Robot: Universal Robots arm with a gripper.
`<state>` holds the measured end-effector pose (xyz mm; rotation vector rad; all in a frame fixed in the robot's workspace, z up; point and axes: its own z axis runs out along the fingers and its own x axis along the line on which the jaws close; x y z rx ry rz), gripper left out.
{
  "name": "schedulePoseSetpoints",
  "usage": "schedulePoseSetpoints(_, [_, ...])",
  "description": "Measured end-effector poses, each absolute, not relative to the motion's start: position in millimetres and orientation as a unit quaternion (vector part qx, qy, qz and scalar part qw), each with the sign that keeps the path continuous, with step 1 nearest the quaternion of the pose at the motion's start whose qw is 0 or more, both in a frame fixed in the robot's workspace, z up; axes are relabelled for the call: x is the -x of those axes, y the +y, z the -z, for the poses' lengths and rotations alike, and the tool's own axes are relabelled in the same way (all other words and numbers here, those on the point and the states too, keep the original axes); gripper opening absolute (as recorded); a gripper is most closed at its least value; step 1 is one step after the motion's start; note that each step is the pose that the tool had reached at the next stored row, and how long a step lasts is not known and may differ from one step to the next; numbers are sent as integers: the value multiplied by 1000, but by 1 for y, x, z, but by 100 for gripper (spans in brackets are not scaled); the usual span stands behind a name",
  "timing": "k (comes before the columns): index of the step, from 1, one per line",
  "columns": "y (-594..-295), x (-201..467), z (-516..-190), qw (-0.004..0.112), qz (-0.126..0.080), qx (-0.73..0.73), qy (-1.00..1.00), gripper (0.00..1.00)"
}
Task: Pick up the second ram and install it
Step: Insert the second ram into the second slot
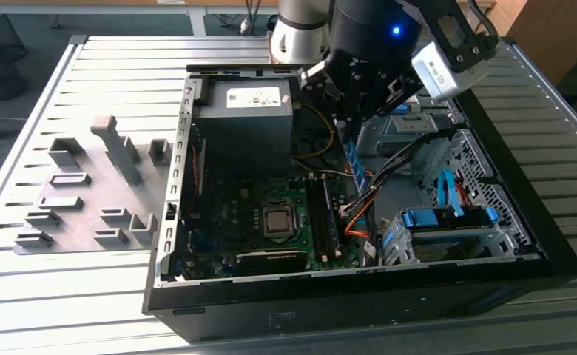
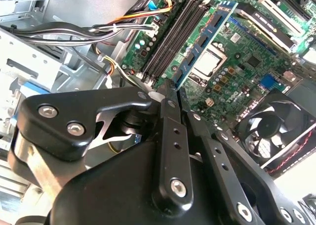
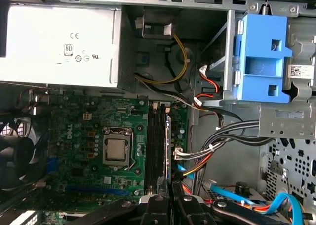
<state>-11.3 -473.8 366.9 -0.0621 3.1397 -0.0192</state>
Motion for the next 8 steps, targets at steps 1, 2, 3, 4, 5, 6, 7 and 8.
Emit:
schedulePoseSetpoints(1, [-474,11,-366,1,6,20,1000,14])
schedulePoseSetpoints(2, [-474,11,-365,1,6,20,1000,14])
schedulePoseSetpoints(3, [-474,11,-364,1,6,20,1000,14])
schedulePoseSetpoints(4, [-474,11,-363,1,6,20,1000,14])
schedulePoseSetpoints(5, [-474,11,-362,1,6,20,1000,14])
schedulePoseSetpoints(6, [-474,11,-360,1,6,20,1000,14])
schedulePoseSetpoints(7, [-474,11,-359,1,6,20,1000,14])
schedulePoseSetpoints(8, [-474,11,-358,1,6,20,1000,14])
